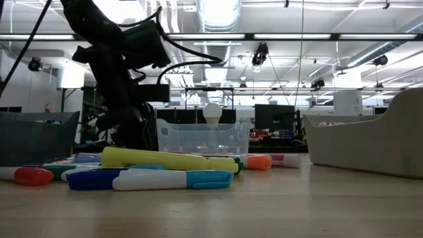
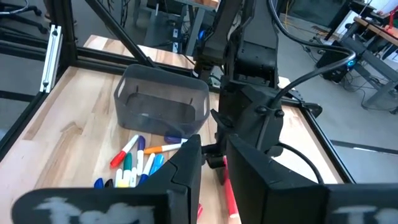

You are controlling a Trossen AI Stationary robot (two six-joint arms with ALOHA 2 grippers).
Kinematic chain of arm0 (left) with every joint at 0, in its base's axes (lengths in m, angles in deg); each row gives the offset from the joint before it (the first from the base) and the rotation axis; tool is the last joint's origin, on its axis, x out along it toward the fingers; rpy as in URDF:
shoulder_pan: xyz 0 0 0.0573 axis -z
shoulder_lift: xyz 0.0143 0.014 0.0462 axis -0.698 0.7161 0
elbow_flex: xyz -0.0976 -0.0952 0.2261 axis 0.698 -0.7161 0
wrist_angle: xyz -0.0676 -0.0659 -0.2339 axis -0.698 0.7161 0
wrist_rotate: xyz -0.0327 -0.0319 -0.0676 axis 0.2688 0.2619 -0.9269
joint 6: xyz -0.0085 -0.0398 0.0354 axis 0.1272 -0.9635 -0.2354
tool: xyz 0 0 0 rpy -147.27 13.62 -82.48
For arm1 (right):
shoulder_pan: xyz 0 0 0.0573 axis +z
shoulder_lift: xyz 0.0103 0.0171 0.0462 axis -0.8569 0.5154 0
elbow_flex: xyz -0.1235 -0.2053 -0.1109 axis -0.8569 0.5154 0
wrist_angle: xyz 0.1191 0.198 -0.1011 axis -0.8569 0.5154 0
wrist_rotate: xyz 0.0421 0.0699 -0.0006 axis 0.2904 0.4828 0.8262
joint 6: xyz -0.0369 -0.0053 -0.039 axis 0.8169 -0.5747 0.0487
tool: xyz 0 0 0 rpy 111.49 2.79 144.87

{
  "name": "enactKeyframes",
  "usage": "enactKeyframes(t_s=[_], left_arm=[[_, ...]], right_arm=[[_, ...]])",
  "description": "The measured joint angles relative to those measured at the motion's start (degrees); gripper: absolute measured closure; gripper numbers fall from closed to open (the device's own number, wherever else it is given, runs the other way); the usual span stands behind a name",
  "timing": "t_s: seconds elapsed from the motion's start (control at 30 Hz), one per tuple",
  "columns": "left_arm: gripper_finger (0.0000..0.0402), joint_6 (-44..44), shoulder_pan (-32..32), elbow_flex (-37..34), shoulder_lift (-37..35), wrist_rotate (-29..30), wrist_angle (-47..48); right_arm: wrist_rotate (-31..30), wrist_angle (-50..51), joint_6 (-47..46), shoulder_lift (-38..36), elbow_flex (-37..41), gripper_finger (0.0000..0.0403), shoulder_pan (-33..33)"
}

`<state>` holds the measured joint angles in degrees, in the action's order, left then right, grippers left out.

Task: Pick & Place Markers
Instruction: Put the red highlighter into the gray bin

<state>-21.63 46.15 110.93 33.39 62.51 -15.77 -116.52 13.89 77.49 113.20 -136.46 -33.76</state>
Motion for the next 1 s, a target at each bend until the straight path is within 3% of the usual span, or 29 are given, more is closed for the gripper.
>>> enactKeyframes(t_s=[0.13,0.3,0.67,1.0], left_arm=[[0.0289,-1.1,0.4,0.1,0.0,-1.7,-0.3],[0.0355,-1.9,0.9,0.1,0.0,-1.7,-0.7],[0.0356,-1.6,1.9,0.2,-1.0,-6.9,-3.1],[0.0356,-0.5,2.5,2.7,-7.4,-6.8,-2.9]], right_arm=[[0.0,0.0,0.0,0.0,0.0,0.0335,0.0],[0.0,0.0,0.0,0.0,0.0,0.0335,0.0],[0.0,0.0,0.0,0.0,0.1,0.0335,0.0],[0.0,0.2,0.0,0.0,0.6,0.0335,0.0]])
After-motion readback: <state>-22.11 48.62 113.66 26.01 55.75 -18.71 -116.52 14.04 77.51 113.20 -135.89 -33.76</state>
